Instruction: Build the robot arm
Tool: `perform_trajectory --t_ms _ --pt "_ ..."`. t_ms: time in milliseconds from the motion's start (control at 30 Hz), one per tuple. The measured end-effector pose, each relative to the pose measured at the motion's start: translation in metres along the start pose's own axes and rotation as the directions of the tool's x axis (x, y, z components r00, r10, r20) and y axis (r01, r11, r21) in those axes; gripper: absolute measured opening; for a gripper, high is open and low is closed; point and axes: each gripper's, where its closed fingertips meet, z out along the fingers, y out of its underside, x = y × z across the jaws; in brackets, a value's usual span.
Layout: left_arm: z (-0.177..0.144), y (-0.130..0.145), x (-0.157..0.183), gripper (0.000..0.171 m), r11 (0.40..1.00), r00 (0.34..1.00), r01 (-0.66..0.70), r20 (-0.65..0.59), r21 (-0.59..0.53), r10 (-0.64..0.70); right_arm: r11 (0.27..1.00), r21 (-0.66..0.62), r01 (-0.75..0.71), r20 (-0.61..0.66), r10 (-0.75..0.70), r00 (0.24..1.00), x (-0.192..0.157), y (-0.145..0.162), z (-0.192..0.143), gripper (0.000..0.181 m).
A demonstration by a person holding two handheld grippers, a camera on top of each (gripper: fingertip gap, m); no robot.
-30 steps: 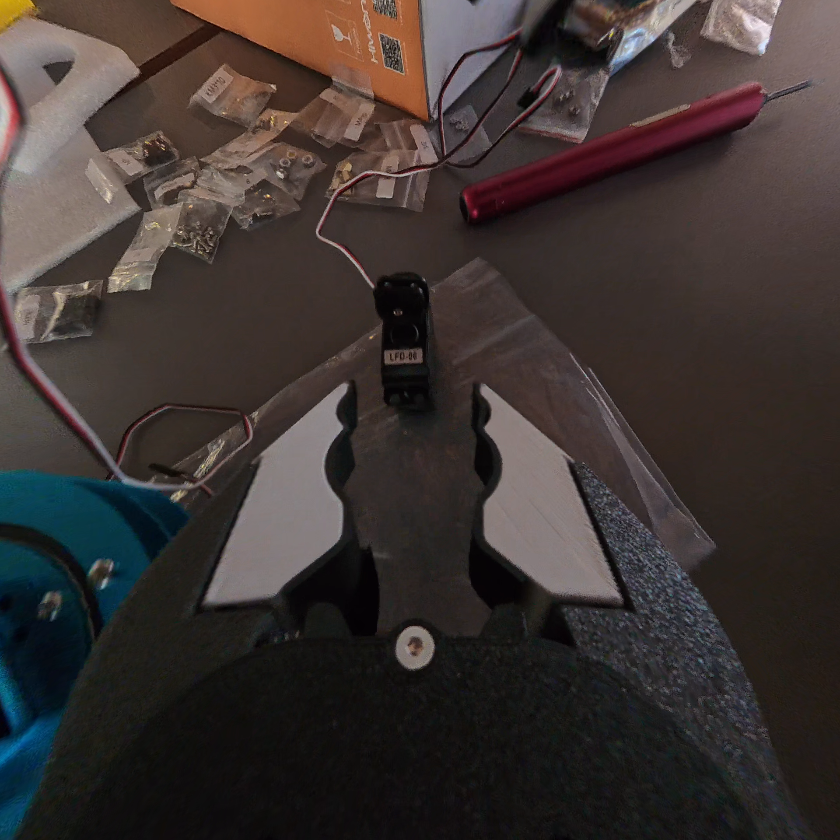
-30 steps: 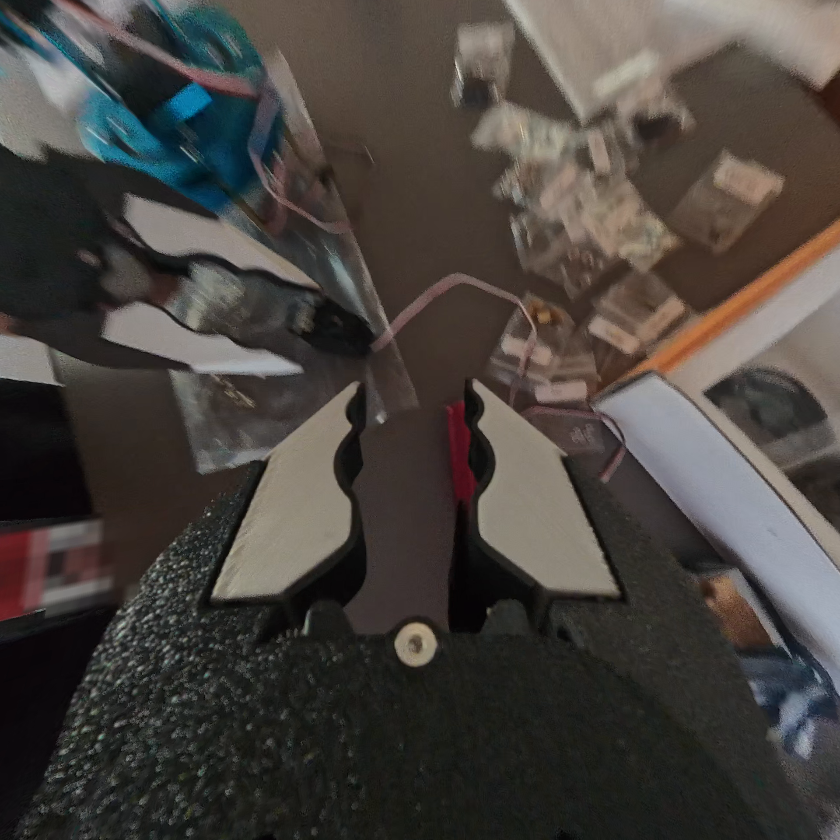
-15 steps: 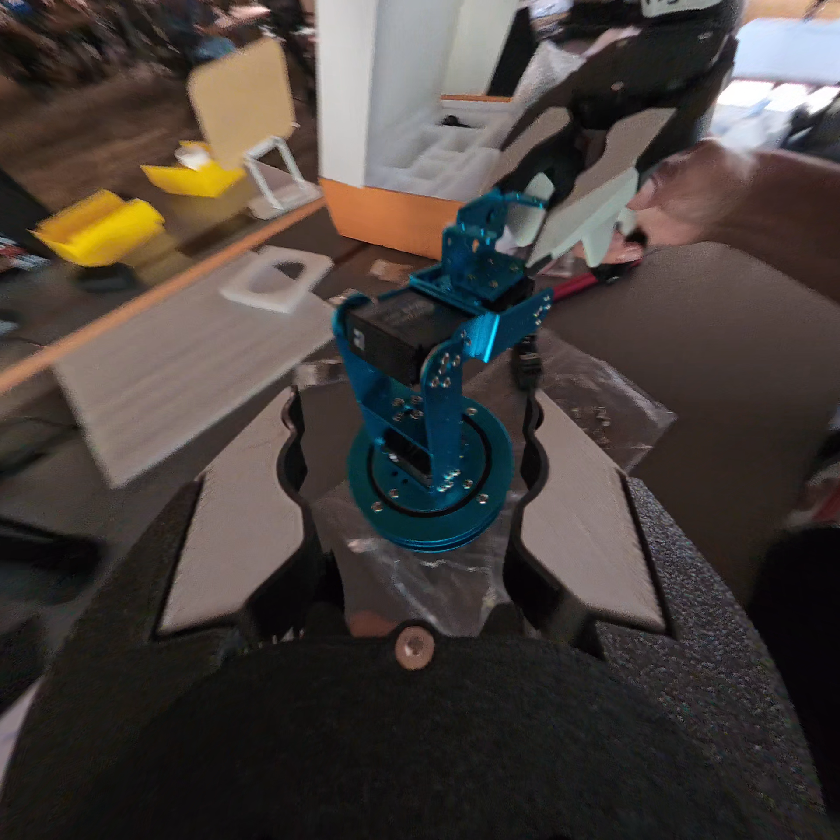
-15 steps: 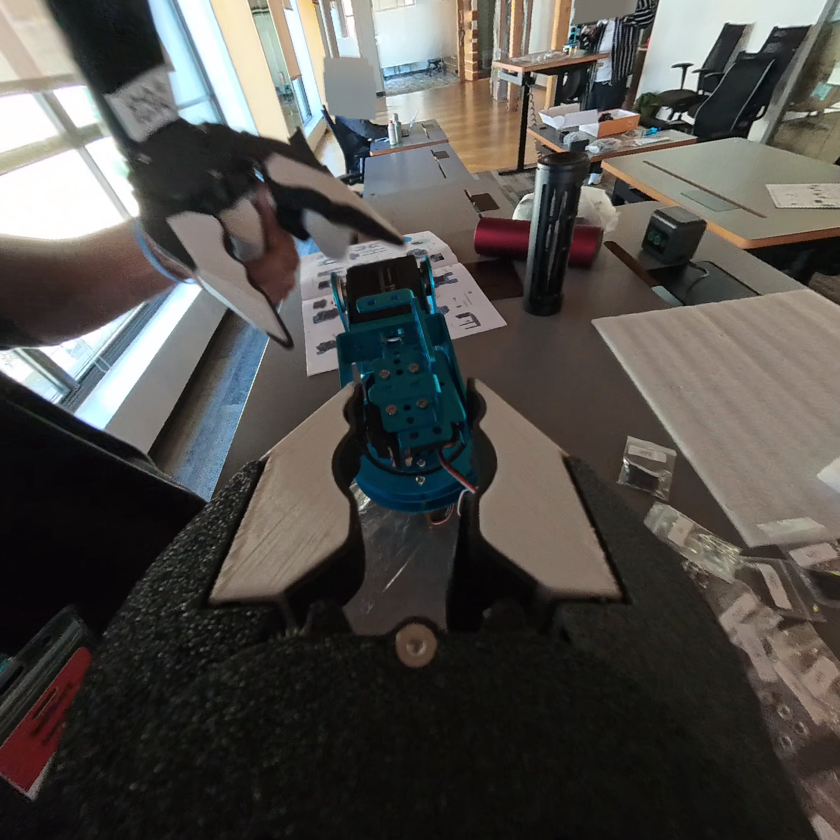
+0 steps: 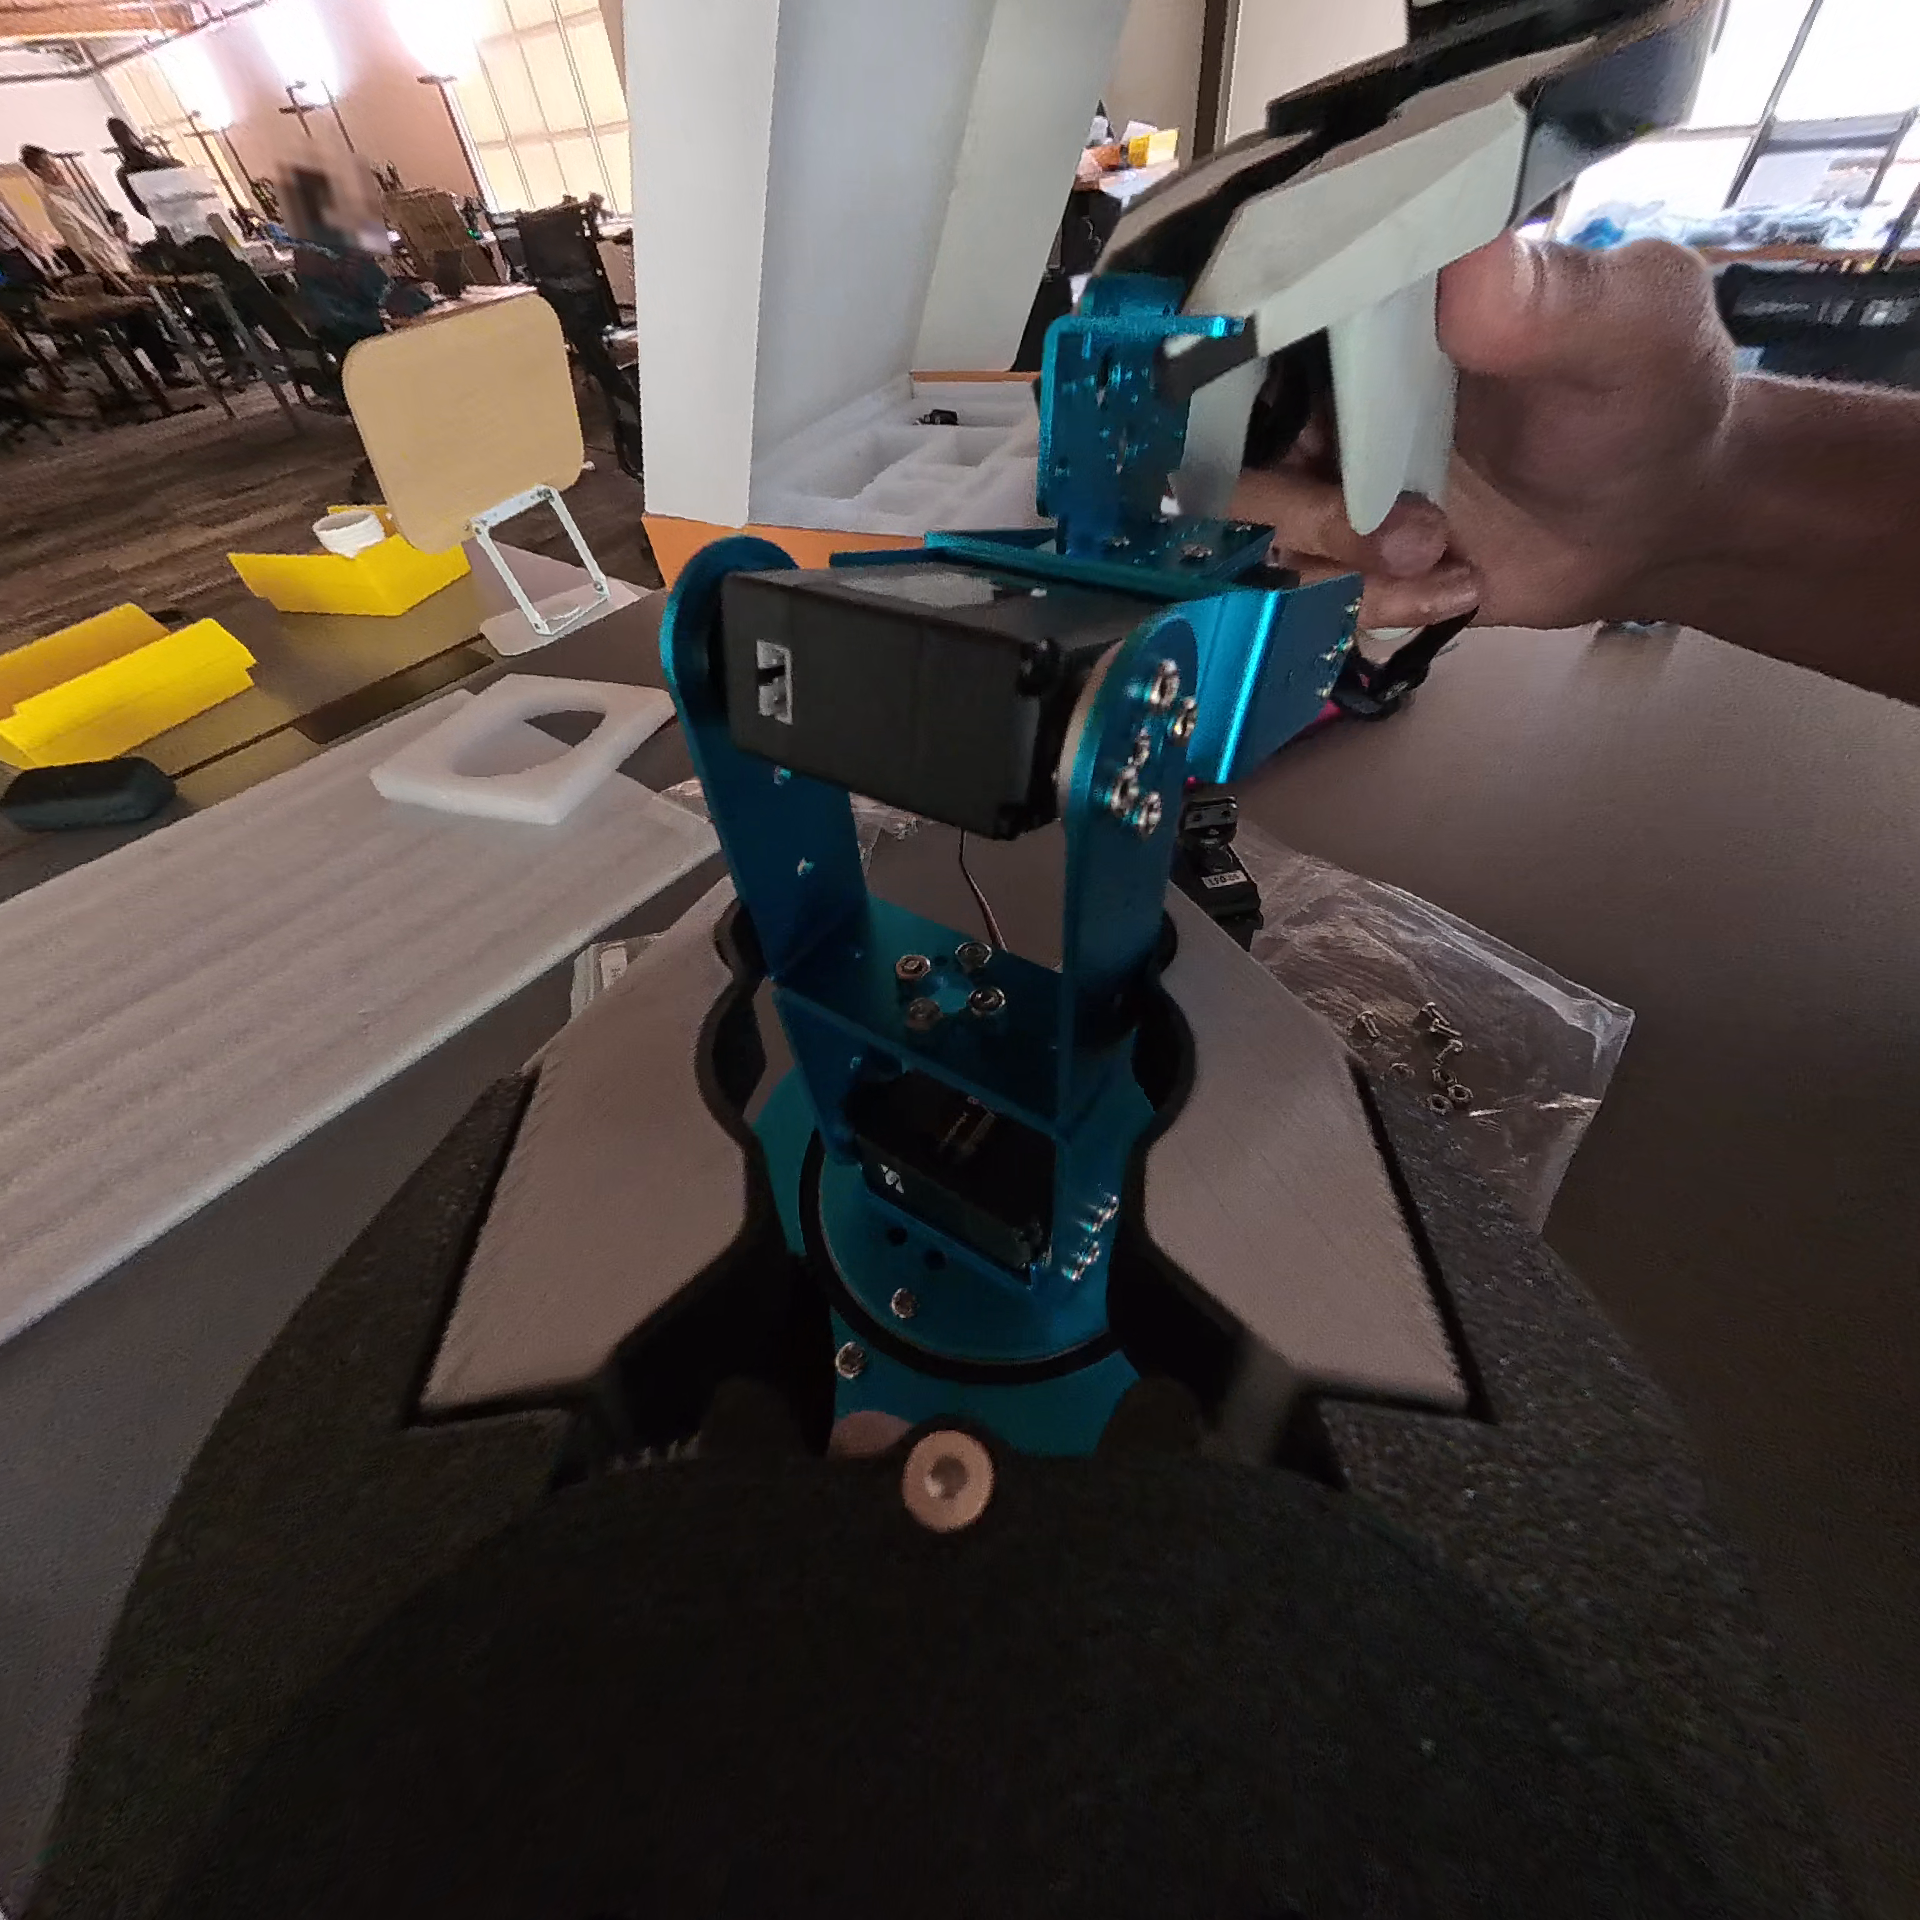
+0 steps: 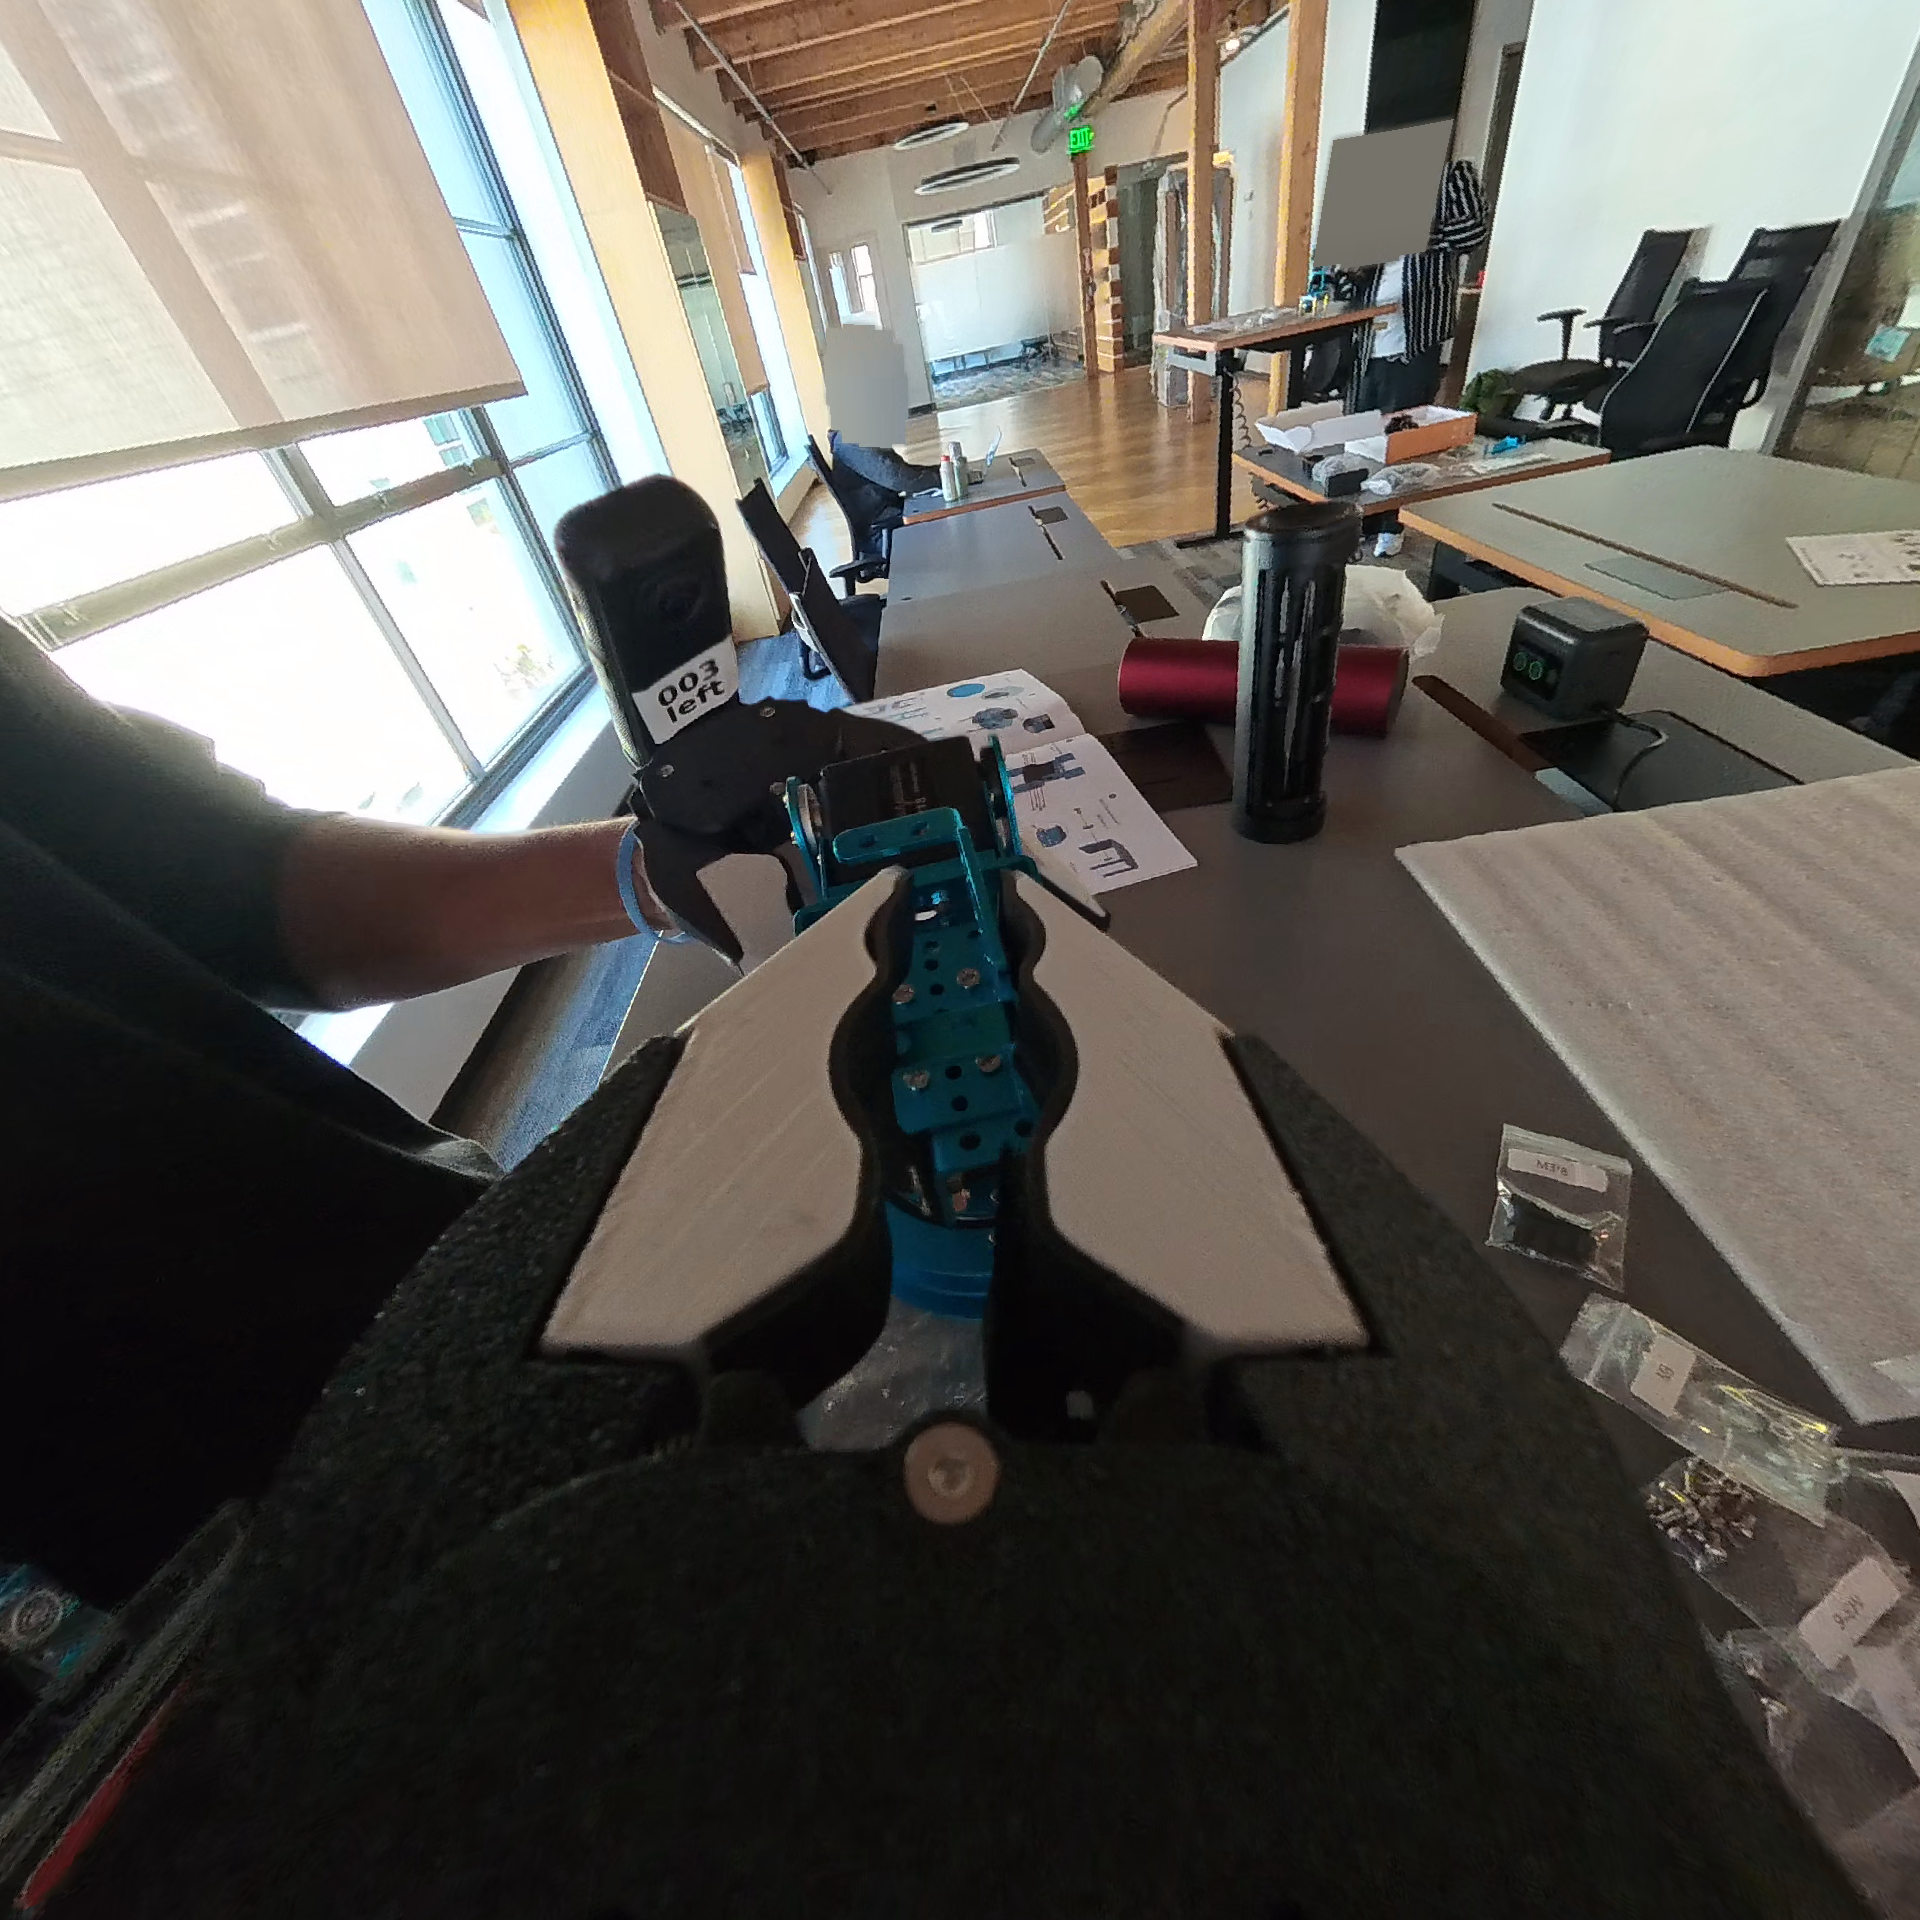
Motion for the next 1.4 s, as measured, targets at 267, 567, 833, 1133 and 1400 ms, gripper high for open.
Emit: perform_trajectory --t_ms 267,567,833,1133,1400 --pt "0.001 0.003 0.000 0.070 0.999 0.999 -0.031 0.022 -0.018 0.031 0.998 -0.057 -0.012 0.011 0.012 1.000 0.000 -0.005 0.001 0.012" --pt "0.000 0.005 0.000 0.072 0.997 0.999 -0.048 0.013 -0.063 0.049 0.993 0.109 0.047 -0.076 -0.039 0.996 0.007 -0.091 -0.081 0.000" --pt "-0.001 0.003 0.000 0.071 1.000 1.000 -0.012 0.010 -0.013 0.012 0.996 0.085 -0.012 -0.033 0.015 0.999 0.008 -0.001 -0.040 0.038" --pt "-0.001 0.003 0.001 0.071 0.999 0.999 0.042 0.000 0.023 -0.042 0.989 0.142 -0.043 0.097 0.030 0.995 0.002 0.012 -0.030 0.030" --pt "-0.004 0.005 -0.001 0.071 0.999 0.999 0.042 -0.013 0.016 -0.042 0.995 0.090 0.039 0.171 -0.054 0.984 -0.007 0.008 0.001 0.027"
